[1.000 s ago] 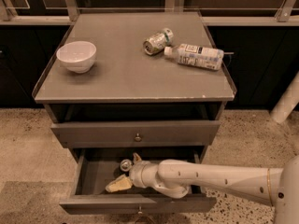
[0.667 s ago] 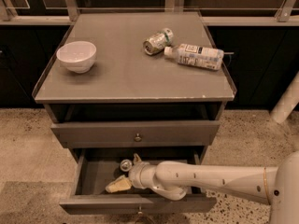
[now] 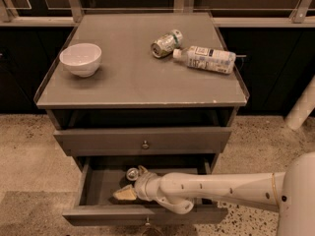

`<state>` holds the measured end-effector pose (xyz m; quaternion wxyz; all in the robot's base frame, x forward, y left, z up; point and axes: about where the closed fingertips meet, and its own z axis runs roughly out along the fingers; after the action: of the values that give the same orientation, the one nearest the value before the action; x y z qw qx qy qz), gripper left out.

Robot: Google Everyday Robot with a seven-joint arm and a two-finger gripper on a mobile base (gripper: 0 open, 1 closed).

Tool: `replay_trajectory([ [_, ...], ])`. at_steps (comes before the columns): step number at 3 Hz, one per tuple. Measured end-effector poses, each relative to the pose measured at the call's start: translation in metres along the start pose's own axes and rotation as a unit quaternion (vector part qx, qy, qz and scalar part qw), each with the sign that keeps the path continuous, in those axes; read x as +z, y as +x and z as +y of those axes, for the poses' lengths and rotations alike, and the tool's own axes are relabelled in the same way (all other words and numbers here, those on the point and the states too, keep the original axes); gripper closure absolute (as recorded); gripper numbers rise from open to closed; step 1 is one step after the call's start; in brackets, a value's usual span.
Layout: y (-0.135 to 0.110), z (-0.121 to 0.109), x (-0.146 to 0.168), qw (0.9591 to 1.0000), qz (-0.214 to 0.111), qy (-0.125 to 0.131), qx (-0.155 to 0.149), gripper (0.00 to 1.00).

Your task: Pick green can from middle drawer and place on counter

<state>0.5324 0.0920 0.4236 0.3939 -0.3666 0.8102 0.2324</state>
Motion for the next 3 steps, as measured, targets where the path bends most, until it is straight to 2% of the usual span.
replay_trajectory([
  [3, 0.0000, 0.0000, 0.0000, 1.0000, 0.000, 0.000, 0.000, 0.90],
])
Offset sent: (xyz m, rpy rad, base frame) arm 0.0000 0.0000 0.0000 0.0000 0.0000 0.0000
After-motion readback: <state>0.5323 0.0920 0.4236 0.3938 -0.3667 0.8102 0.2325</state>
